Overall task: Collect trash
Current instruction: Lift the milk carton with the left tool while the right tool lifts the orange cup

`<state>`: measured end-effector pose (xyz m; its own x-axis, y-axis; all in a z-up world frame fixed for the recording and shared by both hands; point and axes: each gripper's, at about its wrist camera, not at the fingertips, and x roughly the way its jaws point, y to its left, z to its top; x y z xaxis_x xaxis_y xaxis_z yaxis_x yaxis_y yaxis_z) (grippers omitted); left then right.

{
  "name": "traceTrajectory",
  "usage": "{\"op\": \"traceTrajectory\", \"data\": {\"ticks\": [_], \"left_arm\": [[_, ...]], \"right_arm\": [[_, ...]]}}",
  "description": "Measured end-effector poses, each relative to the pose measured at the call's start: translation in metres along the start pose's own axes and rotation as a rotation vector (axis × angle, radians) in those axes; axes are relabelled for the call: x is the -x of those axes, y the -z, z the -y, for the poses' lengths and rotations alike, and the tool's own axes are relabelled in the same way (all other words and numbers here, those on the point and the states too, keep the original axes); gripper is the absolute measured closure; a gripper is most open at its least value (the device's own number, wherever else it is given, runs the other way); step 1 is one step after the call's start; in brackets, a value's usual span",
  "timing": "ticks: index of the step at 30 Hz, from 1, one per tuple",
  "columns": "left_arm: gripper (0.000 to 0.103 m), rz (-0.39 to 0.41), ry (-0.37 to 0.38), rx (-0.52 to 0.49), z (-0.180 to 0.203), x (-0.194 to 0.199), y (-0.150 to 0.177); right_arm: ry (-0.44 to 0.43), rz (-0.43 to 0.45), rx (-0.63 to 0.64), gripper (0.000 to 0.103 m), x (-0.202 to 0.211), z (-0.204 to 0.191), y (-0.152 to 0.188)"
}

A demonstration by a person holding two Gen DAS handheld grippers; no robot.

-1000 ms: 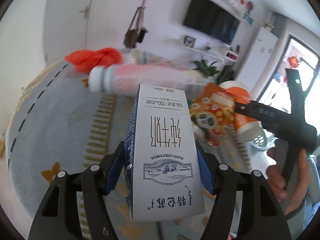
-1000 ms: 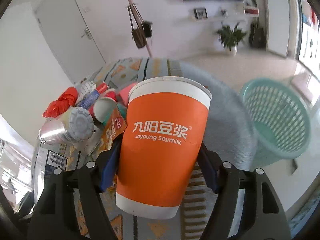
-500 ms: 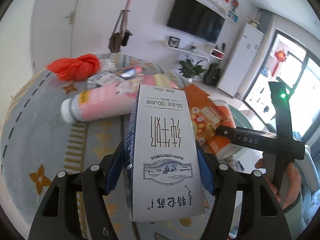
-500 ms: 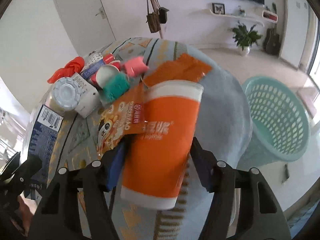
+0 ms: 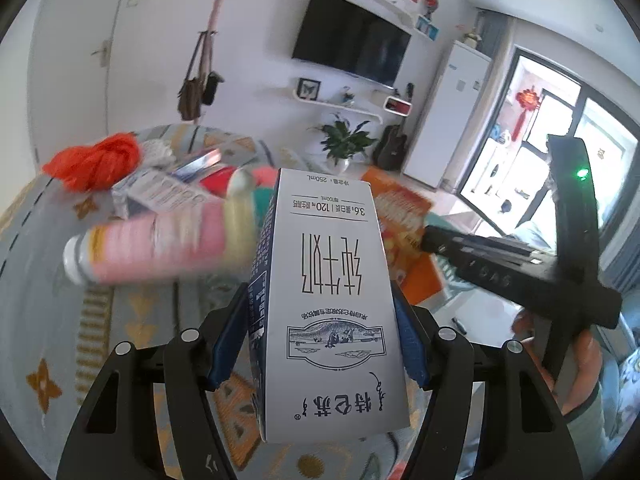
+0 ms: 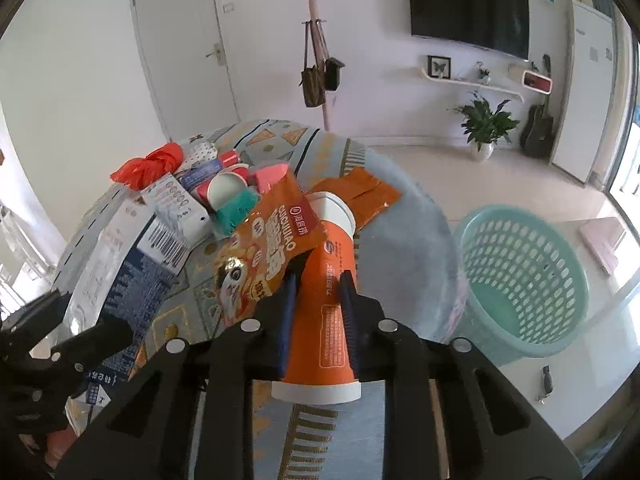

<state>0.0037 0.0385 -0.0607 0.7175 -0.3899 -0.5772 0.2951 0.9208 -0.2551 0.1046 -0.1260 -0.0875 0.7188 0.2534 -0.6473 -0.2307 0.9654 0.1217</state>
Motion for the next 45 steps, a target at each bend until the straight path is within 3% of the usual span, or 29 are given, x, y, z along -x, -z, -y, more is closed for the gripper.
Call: {"op": "traceTrajectory", "data": {"ticks": [4, 9, 14, 16, 19, 21, 23, 36, 40, 43, 44, 45], "left_arm": [[0.039, 0.012, 0.01, 0.011, 0.0, -0.002, 0.0], [0.039, 0.052, 0.002, -0.007, 0.002, 0.009, -0.008], [0.039, 0.092, -0.018, -0.002, -0.003, 0.023, -0.017], [0.039, 0.105, -0.037, 0.007, -0.009, 0.028, -0.019], [0.039, 0.113, -0.063, 0.025, -0.018, 0.035, -0.02], [0.039, 0.122, -0.078, 0.035, -0.024, 0.04, -0.022], [0.039, 0.132, -0.087, 0.046, -0.03, 0.043, -0.023], [0.039, 0.125, -0.09, 0.048, -0.028, 0.042, -0.019], [0.039, 0.127, -0.088, 0.042, -0.025, 0.042, -0.019], [0.039, 0.124, -0.086, 0.04, -0.024, 0.041, -0.019], [0.039, 0.124, -0.086, 0.039, -0.024, 0.041, -0.019], [0.039, 0.123, -0.085, 0.037, -0.024, 0.04, -0.019]], "right_arm": [[-0.015, -0.01, 0.01, 0.078, -0.001, 0.0, 0.0], [-0.012, -0.052, -0.032, 0.05, -0.018, 0.004, 0.003], [-0.165, -0.159, -0.184, 0.048, -0.059, 0.028, 0.008], [-0.182, -0.18, -0.211, 0.047, -0.07, 0.033, 0.01], [-0.13, -0.152, -0.142, 0.047, -0.058, 0.024, 0.005], [-0.107, -0.136, -0.077, 0.032, -0.043, 0.018, 0.003], [-0.109, -0.135, -0.032, 0.024, -0.032, 0.016, 0.004], [-0.251, -0.195, 0.013, 0.021, -0.012, 0.037, 0.02], [-0.349, -0.178, -0.08, 0.021, -0.01, 0.053, 0.016], [-0.365, -0.186, -0.153, 0.021, -0.022, 0.058, 0.009], [-0.375, -0.195, -0.192, 0.024, -0.031, 0.06, 0.007], [-0.374, -0.203, -0.215, 0.034, -0.037, 0.06, 0.005]]}}
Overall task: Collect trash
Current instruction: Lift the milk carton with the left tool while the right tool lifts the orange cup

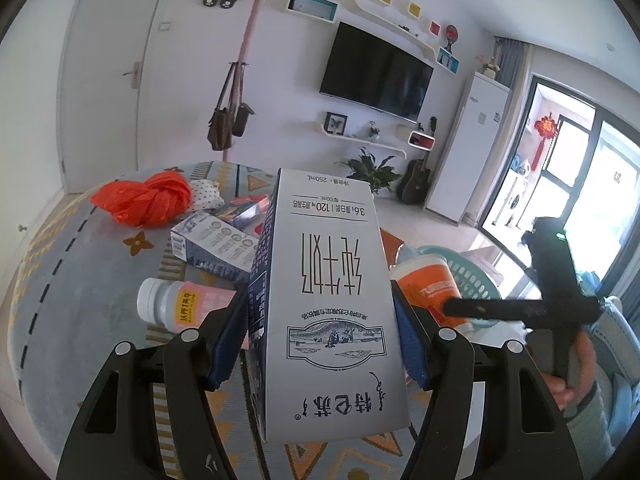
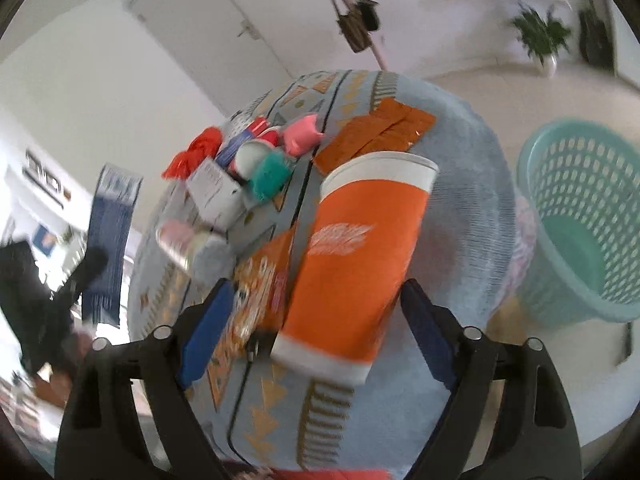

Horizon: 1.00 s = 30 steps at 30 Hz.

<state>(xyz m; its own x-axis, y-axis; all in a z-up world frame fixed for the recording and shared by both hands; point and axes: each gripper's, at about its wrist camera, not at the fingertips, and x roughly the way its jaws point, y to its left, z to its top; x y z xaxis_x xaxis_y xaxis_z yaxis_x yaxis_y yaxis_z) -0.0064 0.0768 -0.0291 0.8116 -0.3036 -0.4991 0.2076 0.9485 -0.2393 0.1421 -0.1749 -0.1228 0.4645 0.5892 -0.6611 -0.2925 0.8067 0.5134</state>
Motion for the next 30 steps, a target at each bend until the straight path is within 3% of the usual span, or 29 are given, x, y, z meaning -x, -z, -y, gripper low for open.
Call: {"op": "traceTrajectory", "data": {"ticks": [2, 4, 10, 15, 18, 24, 27, 30], "left_arm": [[0.039, -0.002, 0.0, -0.004, 0.002, 0.0, 0.0], [0.039, -0.004, -0.001, -0.012, 0.002, 0.0, 0.0], [0.039, -0.01, 0.011, -0.013, 0.005, -0.007, 0.0], [0.039, -0.028, 0.017, -0.028, 0.012, -0.014, 0.0], [0.039, -0.028, 0.013, -0.036, 0.013, -0.015, -0.003], [0.039, -0.006, 0.016, -0.071, 0.026, -0.023, -0.02], [0.039, -0.007, 0.02, -0.078, 0.034, -0.03, -0.022], [0.039, -0.02, 0.025, -0.07, 0.036, -0.036, -0.018]], "right_arm": [[0.0, -0.021, -0.045, 0.054, -0.012, 0.003, -0.006], [-0.001, -0.014, -0.07, 0.055, -0.016, 0.003, -0.009], [0.178, -0.028, 0.022, 0.051, -0.033, -0.023, -0.018], [0.271, -0.044, 0.096, 0.049, -0.051, -0.034, -0.02], [0.273, -0.002, 0.105, 0.059, -0.041, -0.035, -0.022], [0.305, 0.136, 0.113, 0.06, -0.001, -0.034, -0.032], [0.342, 0.129, 0.128, 0.059, -0.004, -0.029, -0.035], [0.371, 0.055, 0.147, 0.053, -0.021, -0.021, -0.026]]}}
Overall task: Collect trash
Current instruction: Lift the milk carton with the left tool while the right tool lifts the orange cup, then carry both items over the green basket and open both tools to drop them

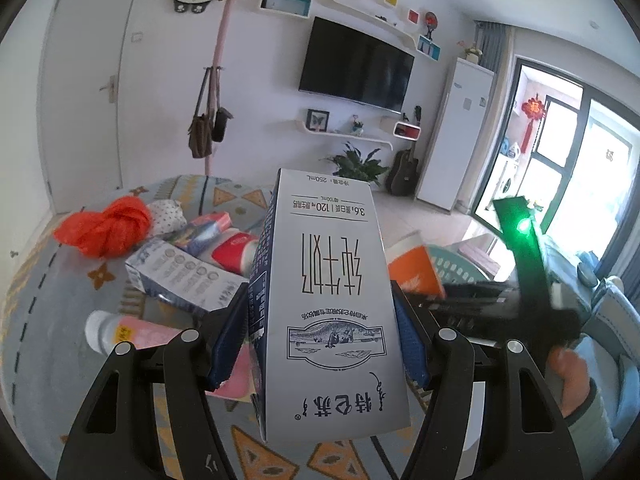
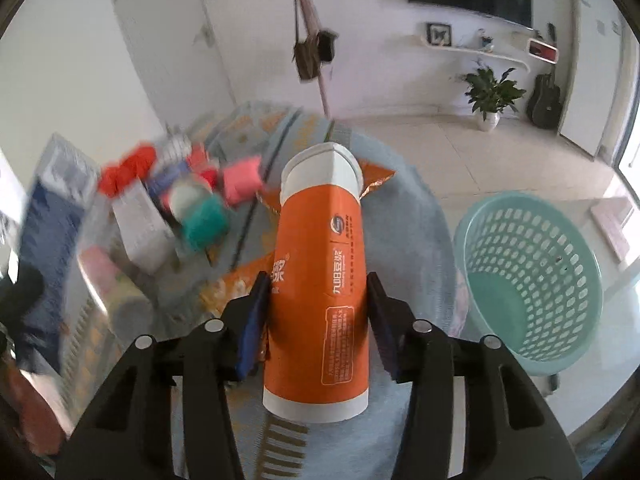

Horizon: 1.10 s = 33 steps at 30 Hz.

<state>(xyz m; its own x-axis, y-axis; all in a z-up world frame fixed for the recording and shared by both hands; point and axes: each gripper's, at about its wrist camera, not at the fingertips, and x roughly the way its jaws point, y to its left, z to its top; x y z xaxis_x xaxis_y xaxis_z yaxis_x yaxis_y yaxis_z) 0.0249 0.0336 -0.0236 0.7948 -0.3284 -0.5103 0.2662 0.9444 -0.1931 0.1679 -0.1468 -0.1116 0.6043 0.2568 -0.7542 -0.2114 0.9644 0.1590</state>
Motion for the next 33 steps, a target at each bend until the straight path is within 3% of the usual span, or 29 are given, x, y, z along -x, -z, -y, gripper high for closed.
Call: {"op": "traceTrajectory", "data": {"ticks": [3, 6, 10, 13, 15, 18, 24, 29, 33], "left_arm": [[0.039, -0.013, 0.0, 0.015, -0.004, -0.003, 0.004], [0.039, -0.016, -0.009, 0.012, -0.006, -0.003, 0.004], [0.039, -0.004, -0.009, 0.019, -0.009, 0.0, 0.003], [0.039, -0.004, -0.007, 0.018, -0.008, 0.0, 0.005], [0.039, -0.007, -0.006, 0.017, -0.006, -0.001, 0.005], [0.039, -0.02, -0.003, 0.008, 0.0, -0.004, 0.006], [0.039, -0.034, 0.005, -0.011, 0.02, -0.013, -0.004], [0.039, -0.026, 0.055, -0.039, 0.05, -0.025, -0.034], [0.039, -0.011, 0.125, -0.076, 0.089, -0.045, -0.06]], "right_arm": [[-0.031, -0.045, -0.023, 0.038, -0.01, 0.007, 0.008], [-0.066, -0.035, -0.027, 0.027, -0.002, 0.013, 0.016], [-0.18, -0.012, -0.141, 0.026, 0.007, 0.037, 0.011], [-0.171, -0.019, -0.181, 0.032, 0.001, 0.045, 0.005], [-0.147, -0.053, -0.173, 0.052, -0.008, 0.043, 0.004], [-0.169, -0.076, -0.159, 0.055, -0.017, 0.036, 0.008], [-0.158, -0.013, -0.111, 0.057, 0.012, 0.029, 0.015], [-0.147, 0.115, -0.163, 0.057, 0.057, 0.06, 0.01], [-0.059, 0.207, -0.208, 0.056, 0.085, 0.102, 0.001]]}}
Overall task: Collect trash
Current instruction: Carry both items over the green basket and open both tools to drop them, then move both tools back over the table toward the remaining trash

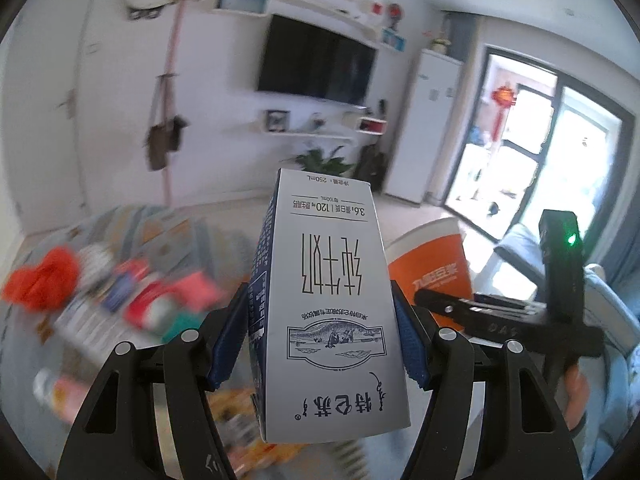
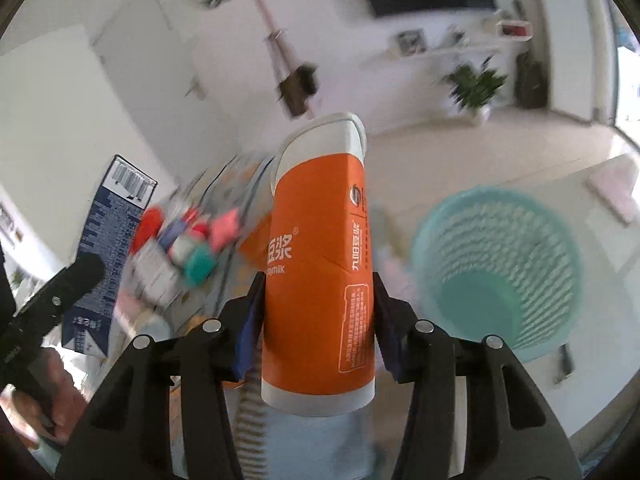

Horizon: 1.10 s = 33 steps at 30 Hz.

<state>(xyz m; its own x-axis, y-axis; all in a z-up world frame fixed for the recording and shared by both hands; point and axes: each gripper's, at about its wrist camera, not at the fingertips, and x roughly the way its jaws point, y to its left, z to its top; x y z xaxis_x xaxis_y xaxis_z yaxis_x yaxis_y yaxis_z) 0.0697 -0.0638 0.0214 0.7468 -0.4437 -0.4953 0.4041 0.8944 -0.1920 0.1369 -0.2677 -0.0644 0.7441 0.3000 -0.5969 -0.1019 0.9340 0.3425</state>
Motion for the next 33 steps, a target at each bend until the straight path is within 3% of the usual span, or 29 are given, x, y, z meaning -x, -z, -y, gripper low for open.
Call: {"op": "traceTrajectory", "data": {"ticks": [5, 10, 17, 19, 23, 25, 33], "left_arm": [[0.039, -0.058, 0.127, 0.023, 0.04, -0.065, -0.02], [0.039, -0.196, 0.232, 0.104, 0.057, -0.151, -0.005], [0.039, -0.366, 0.232, 0.15, 0.062, -0.226, 0.03], [0.038, -0.387, 0.248, 0.16, 0.061, -0.234, 0.032], [0.024, -0.373, 0.241, 0.133, 0.063, -0.233, 0.03], [0.023, -0.355, 0.228, 0.093, 0.066, -0.226, 0.028], [0.024, -0.263, 0.213, 0.048, 0.061, -0.191, 0.01]], "right_arm": [[0.152, 0.058, -0.07, 0.056, 0.007, 0.055, -0.018], [0.287, 0.012, -0.132, 0.055, -0.02, 0.106, -0.014], [0.345, -0.083, -0.224, 0.054, -0.058, 0.161, 0.001], [0.342, -0.098, -0.241, 0.054, -0.064, 0.17, 0.005], [0.359, -0.106, -0.252, 0.046, -0.067, 0.178, 0.007], [0.366, -0.1, -0.249, 0.04, -0.065, 0.177, 0.009], [0.332, -0.051, -0.193, 0.04, -0.044, 0.147, 0.011]]}}
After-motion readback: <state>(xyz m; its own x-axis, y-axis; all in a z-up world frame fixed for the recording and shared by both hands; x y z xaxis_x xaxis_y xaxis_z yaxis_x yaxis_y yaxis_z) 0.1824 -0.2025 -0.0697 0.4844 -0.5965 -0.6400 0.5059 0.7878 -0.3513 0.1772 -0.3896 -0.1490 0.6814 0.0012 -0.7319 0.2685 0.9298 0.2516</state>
